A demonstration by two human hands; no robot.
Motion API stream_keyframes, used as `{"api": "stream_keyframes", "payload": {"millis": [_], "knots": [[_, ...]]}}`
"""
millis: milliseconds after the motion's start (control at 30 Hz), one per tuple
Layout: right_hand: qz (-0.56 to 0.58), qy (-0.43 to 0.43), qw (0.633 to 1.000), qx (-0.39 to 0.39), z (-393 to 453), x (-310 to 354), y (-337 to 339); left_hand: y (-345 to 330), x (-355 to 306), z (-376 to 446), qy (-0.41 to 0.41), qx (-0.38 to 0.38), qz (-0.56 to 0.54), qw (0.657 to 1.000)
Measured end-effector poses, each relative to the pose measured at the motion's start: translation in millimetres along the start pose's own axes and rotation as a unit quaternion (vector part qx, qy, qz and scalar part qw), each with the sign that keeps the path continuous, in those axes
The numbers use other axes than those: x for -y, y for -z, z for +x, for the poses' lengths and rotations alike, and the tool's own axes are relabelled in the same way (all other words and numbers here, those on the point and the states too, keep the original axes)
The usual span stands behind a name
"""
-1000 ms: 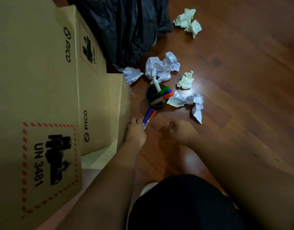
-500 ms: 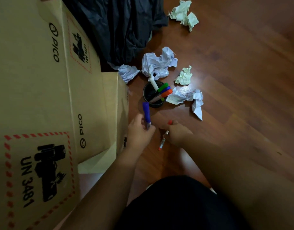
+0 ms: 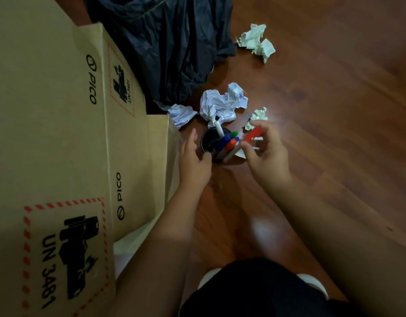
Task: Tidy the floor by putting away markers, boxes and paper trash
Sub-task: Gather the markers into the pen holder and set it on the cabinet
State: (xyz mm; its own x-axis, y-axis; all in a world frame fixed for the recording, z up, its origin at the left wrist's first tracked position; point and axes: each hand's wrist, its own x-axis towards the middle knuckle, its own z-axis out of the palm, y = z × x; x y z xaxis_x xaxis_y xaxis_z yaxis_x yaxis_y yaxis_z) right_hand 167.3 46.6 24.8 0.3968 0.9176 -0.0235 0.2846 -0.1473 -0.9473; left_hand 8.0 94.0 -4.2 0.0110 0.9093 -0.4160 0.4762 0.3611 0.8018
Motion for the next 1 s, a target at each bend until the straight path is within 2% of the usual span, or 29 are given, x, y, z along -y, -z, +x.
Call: {"api": "stream_keyframes", "payload": {"millis": [67, 200, 233, 300, 367, 400, 533, 700, 900, 1000], "knots": [[0.011, 0.019, 1.0, -0.022, 11.1, 10.8, -8.8, -2.1, 2.3, 4.5, 0.023, 0.003, -0.032, 0.999], [-0.119, 0.026, 0.99, 0.075, 14.3, 1.1, -15.7, -5.3, 2.2, 11.0, 0.046, 0.009, -0.047, 0.998], [-0.105, -0.018, 0.991, 0.078, 14.6, -3.5, -14.6, -6.0, 2.8, 12.7, 0.062, -0.003, -0.066, 0.996], [-0.018, -0.164, 0.984, 0.072, 19.3, -0.4, -12.6, -6.8, 3.4, 12.6, 0.123, -0.031, -0.123, 0.984], [0.065, -0.292, 0.949, 0.104, 27.8, 2.0, -13.9, -8.8, 1.7, 6.1, 0.191, -0.023, -0.187, 0.963], [0.063, -0.317, 0.939, 0.115, 31.3, 4.0, -13.5, -10.8, 0.5, 0.8, 0.208, -0.014, -0.211, 0.955], [0.047, -0.314, 0.94, 0.126, 37.7, 24.8, -9.5, -11.2, -14.7, -20.6, 0.214, -0.063, -0.252, 0.942], [0.127, -0.296, 0.94, 0.111, 36.4, 74.7, 24.2, 3.6, -67.3, -60.1, 0.152, -0.116, -0.287, 0.938], [0.161, -0.305, 0.936, 0.077, -1.0, 195.6, 106.6, 48.9, -179.1, -160.4, 0.138, -0.083, -0.287, 0.944], [0.124, -0.32, 0.931, 0.12, -28.2, 269.6, 153.9, 89.9, -244.8, -213.9, 0.126, -0.038, -0.276, 0.952]]}}
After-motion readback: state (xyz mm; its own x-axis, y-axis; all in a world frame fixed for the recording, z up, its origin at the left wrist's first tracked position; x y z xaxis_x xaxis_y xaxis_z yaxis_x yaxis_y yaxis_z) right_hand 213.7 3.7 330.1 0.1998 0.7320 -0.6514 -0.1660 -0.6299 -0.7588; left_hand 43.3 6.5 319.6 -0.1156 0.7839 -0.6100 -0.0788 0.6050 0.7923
